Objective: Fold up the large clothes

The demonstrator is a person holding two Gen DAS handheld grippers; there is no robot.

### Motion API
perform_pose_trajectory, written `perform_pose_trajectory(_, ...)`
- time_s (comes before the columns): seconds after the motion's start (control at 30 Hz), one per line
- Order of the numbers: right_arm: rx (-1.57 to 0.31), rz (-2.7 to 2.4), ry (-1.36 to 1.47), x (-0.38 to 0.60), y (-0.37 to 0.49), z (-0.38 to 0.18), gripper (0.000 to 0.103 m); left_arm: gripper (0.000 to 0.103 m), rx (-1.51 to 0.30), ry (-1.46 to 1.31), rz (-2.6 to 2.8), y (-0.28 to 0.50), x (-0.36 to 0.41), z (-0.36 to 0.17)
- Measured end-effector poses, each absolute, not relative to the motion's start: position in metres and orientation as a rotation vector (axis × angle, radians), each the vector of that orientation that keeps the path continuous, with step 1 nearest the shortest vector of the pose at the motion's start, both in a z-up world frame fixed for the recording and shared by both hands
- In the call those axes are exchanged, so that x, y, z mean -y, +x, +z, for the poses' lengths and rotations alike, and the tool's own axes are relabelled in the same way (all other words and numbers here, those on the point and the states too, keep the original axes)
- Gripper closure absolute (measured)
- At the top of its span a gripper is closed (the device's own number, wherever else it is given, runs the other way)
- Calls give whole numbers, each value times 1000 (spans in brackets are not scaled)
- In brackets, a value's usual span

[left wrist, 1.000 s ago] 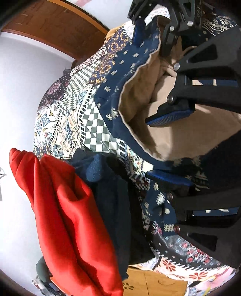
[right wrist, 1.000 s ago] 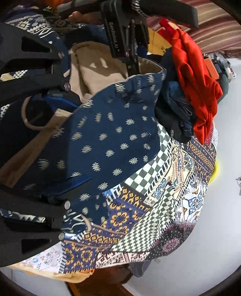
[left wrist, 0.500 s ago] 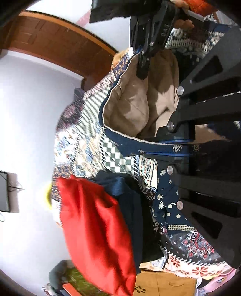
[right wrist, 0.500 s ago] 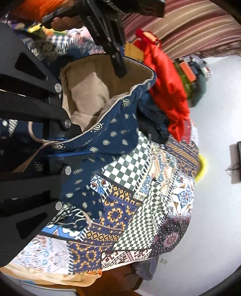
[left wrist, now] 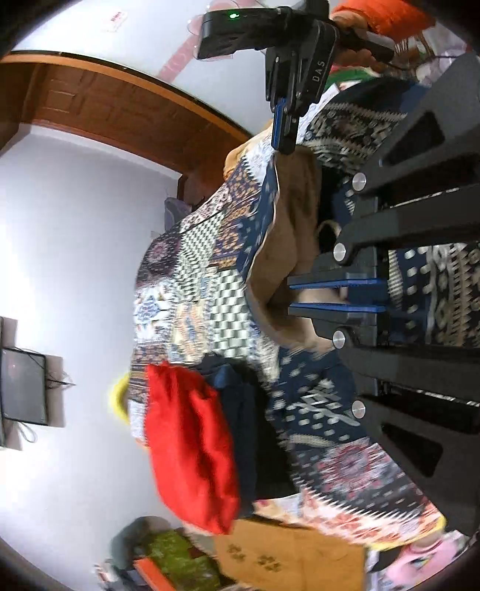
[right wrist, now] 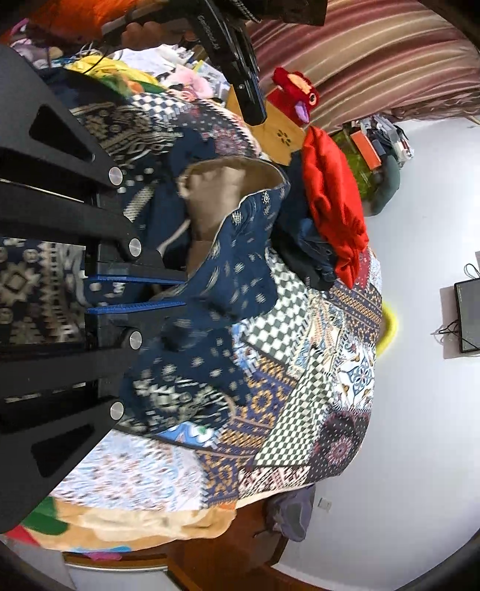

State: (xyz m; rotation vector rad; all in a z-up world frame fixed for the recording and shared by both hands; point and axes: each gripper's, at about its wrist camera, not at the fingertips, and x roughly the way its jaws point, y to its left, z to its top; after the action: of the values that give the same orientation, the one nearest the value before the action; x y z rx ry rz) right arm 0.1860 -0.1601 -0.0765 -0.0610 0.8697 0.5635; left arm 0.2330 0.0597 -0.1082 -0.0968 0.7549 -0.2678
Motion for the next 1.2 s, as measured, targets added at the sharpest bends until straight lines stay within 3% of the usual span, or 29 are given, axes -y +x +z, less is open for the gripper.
perform_pose_trajectory(0.27, -905, 509, -69, 178, 165, -88, 95, 94, -897, -64, -217, 217, -53, -145)
perform_pose_trajectory(0.33, -916, 487, -70, 182, 164, -91, 95, 83, -906, -40, -192, 215, -53, -149)
perform_pose_trajectory(0.4, -930, 473, -71, 182, 166, -94, 94, 56, -899, -15, -162, 216, -55, -150)
perform_pose_trajectory(0.47, -962, 488, -71, 178, 169, -96, 85, 49, -871, 20, -114, 219, -58, -150)
perform_pose_trajectory(0.5, -980, 502, -76, 174, 171, -98, 78, 48, -867, 29, -105, 221, -59, -152)
perform_pose_trajectory(0.53, -991, 509, -82, 170, 172, -99, 61, 48, -873, 30, -99, 226, -62, -154)
perform_pose_trajectory(0.57, -997, 514, -96, 165, 173, -99, 50, 48, -883, 20, -95, 231, -65, -157)
perform_pose_trajectory(0.8, -927, 542, -274, 112, 181, -101, 41, 48, -943, -70, -106, 275, -88, -181)
perform_pose_trajectory(1.13, -1008, 583, -366, 73, 218, -139, 41, 48, -974, -118, -170, 340, -95, -204)
perform_pose_trajectory(1.17, -1011, 586, -355, 73, 221, -140, 41, 50, -970, -118, -178, 344, -94, -204)
perform_pose_trajectory(1.2, -1015, 589, -336, 75, 225, -141, 41, 61, -966, -118, -185, 346, -92, -203)
